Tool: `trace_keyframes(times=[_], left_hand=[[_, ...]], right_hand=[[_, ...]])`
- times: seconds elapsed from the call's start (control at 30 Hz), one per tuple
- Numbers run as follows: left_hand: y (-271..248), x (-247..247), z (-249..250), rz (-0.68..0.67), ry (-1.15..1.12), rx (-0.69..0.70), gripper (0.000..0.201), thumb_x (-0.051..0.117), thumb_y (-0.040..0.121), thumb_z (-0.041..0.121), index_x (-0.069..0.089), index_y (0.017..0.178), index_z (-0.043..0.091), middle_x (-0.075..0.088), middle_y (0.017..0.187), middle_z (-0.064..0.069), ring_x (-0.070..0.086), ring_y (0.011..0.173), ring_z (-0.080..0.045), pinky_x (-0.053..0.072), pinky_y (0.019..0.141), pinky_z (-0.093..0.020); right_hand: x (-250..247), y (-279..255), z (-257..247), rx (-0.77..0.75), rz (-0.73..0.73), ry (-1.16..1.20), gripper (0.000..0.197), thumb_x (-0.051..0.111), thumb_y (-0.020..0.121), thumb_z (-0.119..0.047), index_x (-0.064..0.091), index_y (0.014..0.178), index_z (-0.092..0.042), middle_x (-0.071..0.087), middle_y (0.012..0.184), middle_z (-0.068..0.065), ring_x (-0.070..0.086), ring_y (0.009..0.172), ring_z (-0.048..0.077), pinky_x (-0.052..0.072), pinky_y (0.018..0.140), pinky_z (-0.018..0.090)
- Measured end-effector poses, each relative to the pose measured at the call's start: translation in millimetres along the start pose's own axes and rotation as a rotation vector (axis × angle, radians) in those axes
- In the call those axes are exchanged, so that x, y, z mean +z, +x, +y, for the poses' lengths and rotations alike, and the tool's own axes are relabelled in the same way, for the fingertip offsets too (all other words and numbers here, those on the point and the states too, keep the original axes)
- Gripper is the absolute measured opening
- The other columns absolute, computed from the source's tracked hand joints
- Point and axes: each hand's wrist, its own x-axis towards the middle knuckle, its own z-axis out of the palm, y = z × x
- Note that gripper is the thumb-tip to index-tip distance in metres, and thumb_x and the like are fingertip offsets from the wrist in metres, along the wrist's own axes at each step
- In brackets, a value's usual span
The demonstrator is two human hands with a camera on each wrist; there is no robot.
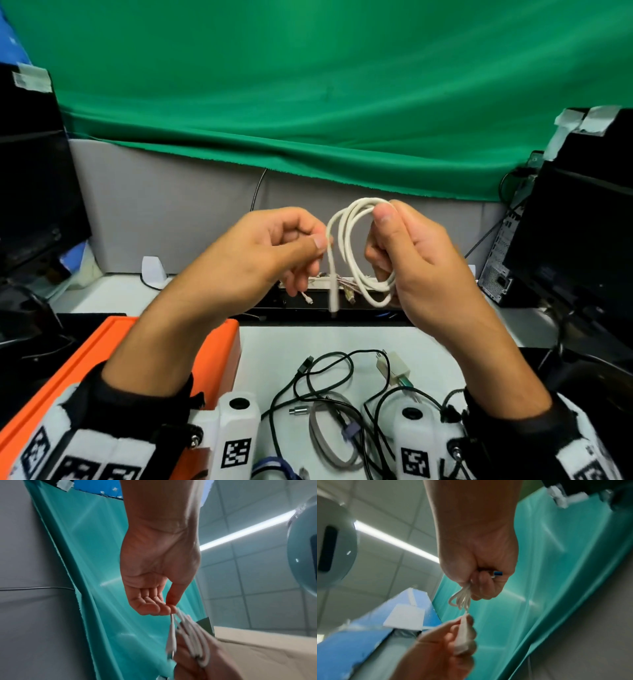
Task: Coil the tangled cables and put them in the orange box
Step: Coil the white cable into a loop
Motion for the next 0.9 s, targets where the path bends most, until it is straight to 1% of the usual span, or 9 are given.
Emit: trace_keyframes(times=[0.1, 0.2, 0.33, 0.4, 0.47, 0.6, 0.7, 0.8, 0.9], left_hand=[[-1.9, -1.5, 4.1, -0.004, -0.236, -0.038, 0.011, 0.056, 0.089, 0.017, 0.06, 0.085, 0.008, 0.059, 0.064, -0.003, 0.054, 0.049, -0.017, 0.047, 0.046, -0.026], [-3.1, 6.7, 8.8, 0.015, -0.369, -0.024, 0.009, 0.058, 0.088, 0.015, 0.06, 0.086, 0.006, 0.064, 0.068, -0.006, 0.063, 0.054, -0.019, 0.049, 0.045, -0.024], [0.1, 21.2, 6.3, 0.212, -0.139, 0.096, 0.011, 0.073, 0.087, 0.006, 0.062, 0.087, 0.01, 0.066, 0.068, -0.001, 0.06, 0.058, -0.012, 0.049, 0.05, -0.022], [0.8, 27.0, 3.0, 0.281, 0.023, 0.154, 0.017, 0.078, 0.084, 0.017, 0.062, 0.089, 0.016, 0.066, 0.077, 0.005, 0.061, 0.071, -0.009, 0.054, 0.063, -0.026], [-0.7, 30.9, 2.7, 0.265, 0.02, 0.144, 0.023, 0.078, 0.082, 0.022, 0.059, 0.094, 0.017, 0.07, 0.088, 0.003, 0.067, 0.084, -0.01, 0.057, 0.072, -0.032], [-1.4, 35.0, 7.4, 0.237, -0.133, 0.083, 0.029, 0.074, 0.088, 0.005, 0.051, 0.101, 0.016, 0.07, 0.084, -0.002, 0.065, 0.077, -0.016, 0.057, 0.071, -0.033], [-2.9, 39.4, 7.1, 0.338, 0.009, 0.124, 0.03, 0.075, 0.087, 0.018, 0.047, 0.093, 0.028, 0.063, 0.076, 0.001, 0.056, 0.069, -0.019, 0.054, 0.067, -0.045], [-4.4, 40.5, 5.0, 0.468, 0.333, 0.152, 0.028, 0.071, 0.086, 0.023, 0.044, 0.089, 0.029, 0.06, 0.069, 0.004, 0.052, 0.06, -0.013, 0.048, 0.056, -0.032], [-5.1, 42.8, 4.6, 0.563, 0.49, 0.157, 0.024, 0.067, 0.086, 0.02, 0.044, 0.091, 0.025, 0.054, 0.066, 0.008, 0.048, 0.059, -0.007, 0.036, 0.051, -0.019]], right_hand=[[3.2, -1.4, -0.1, -0.091, 0.052, -0.253, 0.035, 0.035, 0.107, -0.041, 0.041, 0.075, -0.028, 0.054, 0.065, -0.002, 0.05, 0.062, 0.014, 0.037, 0.056, 0.025], [11.0, -2.3, -1.2, -0.119, 0.063, -0.316, 0.032, 0.033, 0.104, -0.044, 0.036, 0.076, -0.03, 0.05, 0.062, -0.007, 0.05, 0.062, 0.01, 0.036, 0.056, 0.023], [11.7, -1.5, -2.8, -0.078, 0.074, -0.186, 0.035, 0.038, 0.108, -0.037, 0.041, 0.076, -0.023, 0.052, 0.064, -0.003, 0.049, 0.061, 0.014, 0.036, 0.054, 0.022], [11.3, -1.9, -5.2, -0.06, 0.072, -0.131, 0.035, 0.039, 0.108, -0.035, 0.042, 0.075, -0.024, 0.049, 0.064, -0.006, 0.047, 0.06, 0.012, 0.035, 0.053, 0.02], [11.5, -2.1, -6.5, -0.052, 0.058, -0.108, 0.035, 0.038, 0.108, -0.034, 0.044, 0.074, -0.028, 0.05, 0.065, -0.012, 0.048, 0.061, 0.008, 0.036, 0.054, 0.017], [15.2, -1.9, -5.0, -0.106, 0.059, -0.146, 0.035, 0.037, 0.109, -0.032, 0.041, 0.074, -0.033, 0.048, 0.071, -0.012, 0.049, 0.067, 0.006, 0.035, 0.059, 0.014], [20.0, -2.2, -2.1, -0.187, 0.065, -0.25, 0.031, 0.034, 0.108, -0.036, 0.043, 0.08, -0.027, 0.042, 0.083, -0.008, 0.048, 0.074, 0.011, 0.037, 0.066, 0.019], [22.6, -4.1, -2.0, -0.217, 0.051, -0.406, 0.034, 0.026, 0.106, -0.047, 0.046, 0.086, -0.026, 0.04, 0.091, -0.009, 0.048, 0.075, 0.014, 0.042, 0.066, 0.034], [23.8, -4.3, -3.5, -0.216, 0.01, -0.422, 0.037, 0.023, 0.105, -0.05, 0.043, 0.083, -0.027, 0.04, 0.087, -0.01, 0.047, 0.074, 0.015, 0.043, 0.066, 0.036]])
